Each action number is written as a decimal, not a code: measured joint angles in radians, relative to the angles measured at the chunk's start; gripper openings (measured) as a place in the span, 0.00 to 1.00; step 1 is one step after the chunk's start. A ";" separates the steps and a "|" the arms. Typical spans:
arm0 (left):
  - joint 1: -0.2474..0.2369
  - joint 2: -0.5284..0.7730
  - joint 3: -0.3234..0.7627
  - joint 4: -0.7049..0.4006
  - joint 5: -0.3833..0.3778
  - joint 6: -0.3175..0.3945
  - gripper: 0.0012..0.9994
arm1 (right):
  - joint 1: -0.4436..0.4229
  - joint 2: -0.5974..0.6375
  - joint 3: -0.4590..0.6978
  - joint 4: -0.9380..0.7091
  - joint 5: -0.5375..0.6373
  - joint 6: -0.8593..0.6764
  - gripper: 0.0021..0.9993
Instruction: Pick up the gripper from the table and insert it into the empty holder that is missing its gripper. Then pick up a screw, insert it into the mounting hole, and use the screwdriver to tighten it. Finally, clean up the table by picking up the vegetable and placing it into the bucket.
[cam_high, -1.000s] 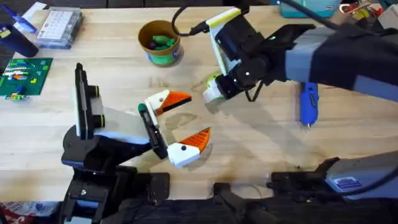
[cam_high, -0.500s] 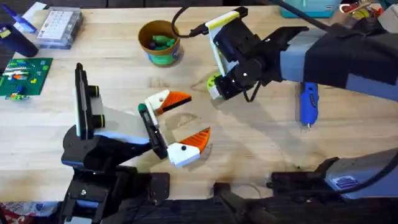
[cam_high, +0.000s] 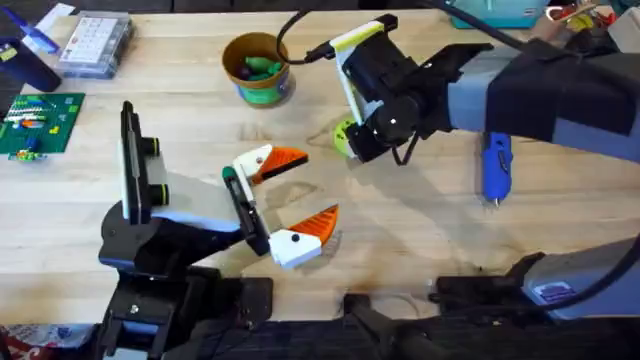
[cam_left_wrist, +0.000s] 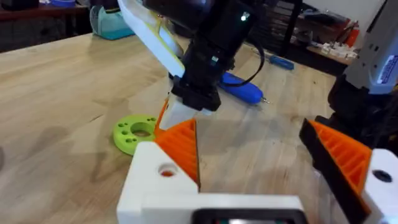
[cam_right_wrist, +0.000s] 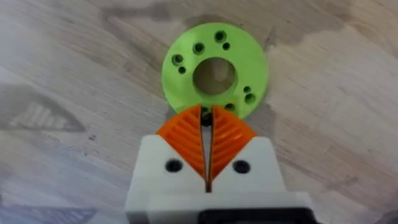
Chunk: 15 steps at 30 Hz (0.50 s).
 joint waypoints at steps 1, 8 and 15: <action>0.000 0.000 0.000 0.000 0.000 0.000 0.99 | 0.000 0.000 0.000 -0.002 0.001 -0.001 0.02; 0.000 0.000 0.000 0.000 0.000 0.000 0.99 | 0.000 0.000 0.000 -0.004 0.000 0.000 0.00; 0.000 0.000 0.000 0.000 0.000 0.000 0.99 | 0.000 0.000 0.000 -0.004 0.000 0.000 0.00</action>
